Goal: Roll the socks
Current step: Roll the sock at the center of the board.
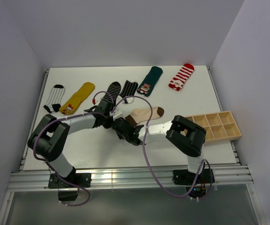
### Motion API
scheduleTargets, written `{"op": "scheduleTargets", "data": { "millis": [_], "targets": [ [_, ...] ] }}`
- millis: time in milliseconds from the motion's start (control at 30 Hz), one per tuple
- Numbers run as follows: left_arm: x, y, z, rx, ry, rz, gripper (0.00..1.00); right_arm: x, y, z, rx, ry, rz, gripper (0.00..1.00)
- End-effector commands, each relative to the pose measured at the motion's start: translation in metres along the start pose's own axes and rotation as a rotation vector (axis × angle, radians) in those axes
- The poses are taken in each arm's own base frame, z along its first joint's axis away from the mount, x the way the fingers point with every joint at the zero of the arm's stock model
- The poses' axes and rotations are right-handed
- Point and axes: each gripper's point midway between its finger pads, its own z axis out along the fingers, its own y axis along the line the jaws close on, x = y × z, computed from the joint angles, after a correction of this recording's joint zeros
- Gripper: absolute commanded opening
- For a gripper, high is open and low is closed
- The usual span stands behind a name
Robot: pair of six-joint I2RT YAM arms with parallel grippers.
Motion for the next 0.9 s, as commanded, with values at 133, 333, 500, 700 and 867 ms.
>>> {"op": "scheduleTargets", "data": {
  "millis": [133,333,500,700,867],
  "targets": [
    [0.029,0.031,0.006,-0.106,0.052,0.063,0.00,0.089,-0.013,-0.003,-0.001,0.317,-0.105,0.28],
    [0.019,0.025,-0.004,-0.077,0.013,0.043,0.08,0.095,-0.017,-0.001,0.004,0.344,-0.088,0.00],
    [0.007,0.024,-0.016,-0.024,-0.045,-0.021,0.27,0.078,-0.001,-0.010,-0.232,0.352,0.072,0.00],
    [-0.007,0.015,-0.039,0.074,-0.138,-0.104,0.58,0.056,0.002,-0.024,-0.504,0.396,0.293,0.00],
    [-0.011,0.006,-0.051,0.185,-0.185,-0.136,0.60,0.040,0.001,-0.027,-0.681,0.395,0.493,0.00]
  ]
}}
